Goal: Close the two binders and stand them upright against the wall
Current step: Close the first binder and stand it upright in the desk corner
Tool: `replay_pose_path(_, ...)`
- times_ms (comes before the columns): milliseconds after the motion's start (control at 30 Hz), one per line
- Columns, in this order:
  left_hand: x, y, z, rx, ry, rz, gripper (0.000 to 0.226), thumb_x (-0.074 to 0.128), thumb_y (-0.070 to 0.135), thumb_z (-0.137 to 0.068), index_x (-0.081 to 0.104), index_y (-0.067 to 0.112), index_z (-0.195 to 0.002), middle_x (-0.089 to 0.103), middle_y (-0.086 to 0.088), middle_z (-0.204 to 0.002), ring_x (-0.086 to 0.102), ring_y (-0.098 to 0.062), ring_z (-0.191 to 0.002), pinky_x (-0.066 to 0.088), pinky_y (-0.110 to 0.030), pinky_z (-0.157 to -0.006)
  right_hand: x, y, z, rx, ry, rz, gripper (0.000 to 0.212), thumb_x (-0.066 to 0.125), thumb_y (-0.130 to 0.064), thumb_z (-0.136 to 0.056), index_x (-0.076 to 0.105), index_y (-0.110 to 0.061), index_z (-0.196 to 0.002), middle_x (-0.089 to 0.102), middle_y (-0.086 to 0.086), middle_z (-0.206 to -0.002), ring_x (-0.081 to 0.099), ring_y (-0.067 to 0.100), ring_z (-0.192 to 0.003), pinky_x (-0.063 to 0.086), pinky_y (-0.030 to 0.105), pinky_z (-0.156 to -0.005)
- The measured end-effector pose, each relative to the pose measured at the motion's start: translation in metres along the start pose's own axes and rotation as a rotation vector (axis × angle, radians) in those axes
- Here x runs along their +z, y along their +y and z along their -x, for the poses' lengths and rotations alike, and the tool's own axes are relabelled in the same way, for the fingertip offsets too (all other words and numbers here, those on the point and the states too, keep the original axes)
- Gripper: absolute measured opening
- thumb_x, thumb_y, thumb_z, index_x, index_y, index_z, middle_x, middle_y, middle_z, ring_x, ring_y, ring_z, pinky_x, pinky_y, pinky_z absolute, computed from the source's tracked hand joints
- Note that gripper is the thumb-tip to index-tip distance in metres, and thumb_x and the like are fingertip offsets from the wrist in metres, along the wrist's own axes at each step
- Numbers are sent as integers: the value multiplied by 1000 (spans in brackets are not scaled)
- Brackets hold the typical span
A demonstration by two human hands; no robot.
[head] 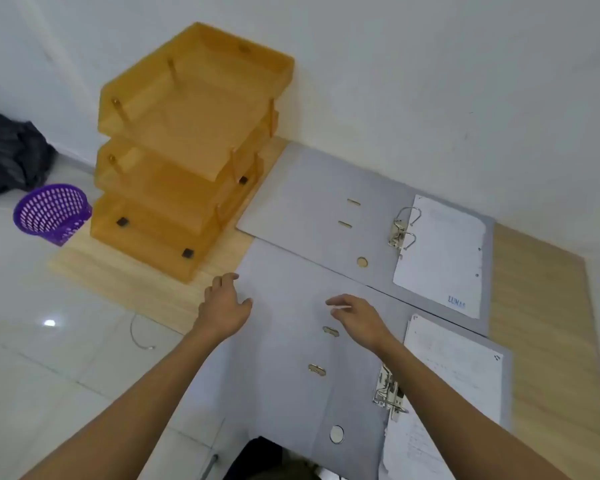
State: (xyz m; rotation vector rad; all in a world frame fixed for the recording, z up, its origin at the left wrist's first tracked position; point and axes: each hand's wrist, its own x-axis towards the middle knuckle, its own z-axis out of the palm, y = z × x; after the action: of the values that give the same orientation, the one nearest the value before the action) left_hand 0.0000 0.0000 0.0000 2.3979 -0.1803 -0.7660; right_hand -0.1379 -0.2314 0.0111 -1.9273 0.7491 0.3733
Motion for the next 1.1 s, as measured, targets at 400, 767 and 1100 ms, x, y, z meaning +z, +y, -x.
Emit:
replay_pose_path(400,30,-43,-3,-160,165,-7,70,64,26,-88,35,13,-150,34,-9,-152,33,-35,-138,30,-55,-109,67,30,-1,61,-67,410,82,51,-35,-98,0,-27,-162,-21,0,-169,-24,28,-154,-8,50,-123)
replay_pose_path(767,-9,-43,2,-161,30,125,43,66,32,-90,59,9,-126,64,-13,-121,62,-30,-105,50,-40,-86,55,21,10,73,-186,265,79,51,-44,-98,8,-29,-162,-20,-1,-169,-23,25,-155,-8,54,-123)
replay_pose_path(1100,-46,94,128,6,-477,495,37,45,41,-102,63,22,-129,77,1,-117,75,-19,-105,60,-33,-85,23,-32,90,-181,-176,-335,78,47,-65,-94,11,-43,-159,-3,-12,-170,8,10,-156,19,38,-125)
